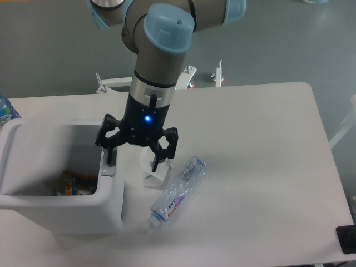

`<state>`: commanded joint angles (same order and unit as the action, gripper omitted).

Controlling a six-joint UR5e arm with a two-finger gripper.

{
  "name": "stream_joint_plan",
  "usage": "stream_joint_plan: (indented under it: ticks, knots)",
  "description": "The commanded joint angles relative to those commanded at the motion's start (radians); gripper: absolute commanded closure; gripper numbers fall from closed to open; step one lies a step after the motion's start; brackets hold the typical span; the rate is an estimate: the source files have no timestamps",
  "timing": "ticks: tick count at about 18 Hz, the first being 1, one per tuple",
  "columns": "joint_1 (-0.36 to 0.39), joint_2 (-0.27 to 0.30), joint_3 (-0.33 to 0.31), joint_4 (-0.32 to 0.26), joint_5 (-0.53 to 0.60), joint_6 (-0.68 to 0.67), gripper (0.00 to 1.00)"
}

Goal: Open the trash can
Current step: 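Lift the gripper up away from the tab as the lid swings open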

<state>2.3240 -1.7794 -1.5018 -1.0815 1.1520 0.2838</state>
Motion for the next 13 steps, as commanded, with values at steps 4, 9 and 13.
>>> stream_joint_plan:
  ticks: [4, 9, 13]
  knots:
    - [0.000, 0.003, 0.021, 0.000, 0.000, 0.002, 0.00]
    - [0.032, 0.003, 0.144, 0.000, 0.002, 0.009, 0.00]
    - [0.121, 0.008, 0.216, 0.000, 0.003, 0.026, 0.00]
